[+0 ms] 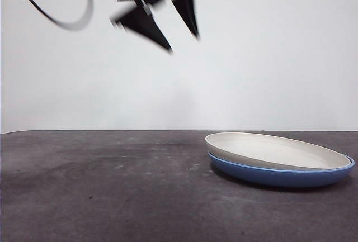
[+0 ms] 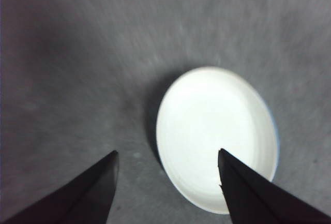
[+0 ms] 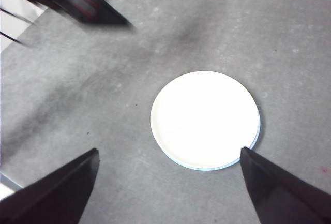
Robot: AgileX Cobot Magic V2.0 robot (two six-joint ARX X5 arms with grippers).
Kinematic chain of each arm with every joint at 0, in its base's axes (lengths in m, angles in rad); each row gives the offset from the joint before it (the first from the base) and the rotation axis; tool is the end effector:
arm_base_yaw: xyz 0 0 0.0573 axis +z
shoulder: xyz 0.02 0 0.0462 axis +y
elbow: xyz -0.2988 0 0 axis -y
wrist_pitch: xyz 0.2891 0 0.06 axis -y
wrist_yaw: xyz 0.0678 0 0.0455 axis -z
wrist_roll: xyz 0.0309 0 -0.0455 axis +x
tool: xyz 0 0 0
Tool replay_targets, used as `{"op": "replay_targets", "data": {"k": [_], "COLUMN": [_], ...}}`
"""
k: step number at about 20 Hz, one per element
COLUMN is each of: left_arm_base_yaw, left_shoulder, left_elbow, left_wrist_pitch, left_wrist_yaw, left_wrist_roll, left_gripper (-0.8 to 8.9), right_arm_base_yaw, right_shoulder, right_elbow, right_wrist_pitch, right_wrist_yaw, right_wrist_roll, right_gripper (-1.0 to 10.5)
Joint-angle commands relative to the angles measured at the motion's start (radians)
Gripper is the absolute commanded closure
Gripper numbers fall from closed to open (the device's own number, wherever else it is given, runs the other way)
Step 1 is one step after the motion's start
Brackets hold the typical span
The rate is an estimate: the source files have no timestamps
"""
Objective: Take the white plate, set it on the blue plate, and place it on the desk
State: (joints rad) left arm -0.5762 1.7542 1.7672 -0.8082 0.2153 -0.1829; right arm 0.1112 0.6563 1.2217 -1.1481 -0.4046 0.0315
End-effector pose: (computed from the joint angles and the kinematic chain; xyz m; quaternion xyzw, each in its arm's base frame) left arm 0.3581 -0.2406 0.3911 -0.0085 0.4118 -0.3192 0.8535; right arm 0.0738 0.0205 0.4384 0.0566 0.2880 0.2398 0.9254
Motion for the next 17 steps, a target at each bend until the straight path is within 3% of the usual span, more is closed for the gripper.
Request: {"op": "replay_targets", "data": {"k": [1, 5, 8, 13, 17], "left_arm_base_yaw": [0.035, 0.108, 0.137, 0.145, 0.144], "left_shoulder": [-0.086, -0.293, -0.463, -0.711, -0.829], "left_elbow": [0.024, -0.058, -0.235, -0.547, -0.676], "left_wrist_pitch": [-0.042, -0.117, -0.102, -0.083, -0.102], "left_wrist_yaw": [0.001, 0.002, 0.026, 0.23, 0.359], "left_wrist_roll": [0.046, 0.105, 0.14, 0.166, 0.195], "left_gripper": [5.02, 5.02, 5.02, 5.02, 5.03], "right_arm_base_yaw": [0.003, 0.003, 0.003, 0.003, 0.003], "right_shoulder": [0.008, 0.008, 0.009, 0.009, 0.009], "right_elbow": [0.007, -0.024, -0.032, -0.032, -0.033], "right_wrist_pitch": [-0.003, -0.016, -0.013, -0.014, -0.033], "right_wrist_yaw": [0.026, 0.039, 0.039, 0.039, 0.039], "right_wrist_roll": [0.005, 0.005, 0.006, 0.007, 0.01], "right_gripper": [5.1, 5.1, 5.1, 5.1, 5.1]}}
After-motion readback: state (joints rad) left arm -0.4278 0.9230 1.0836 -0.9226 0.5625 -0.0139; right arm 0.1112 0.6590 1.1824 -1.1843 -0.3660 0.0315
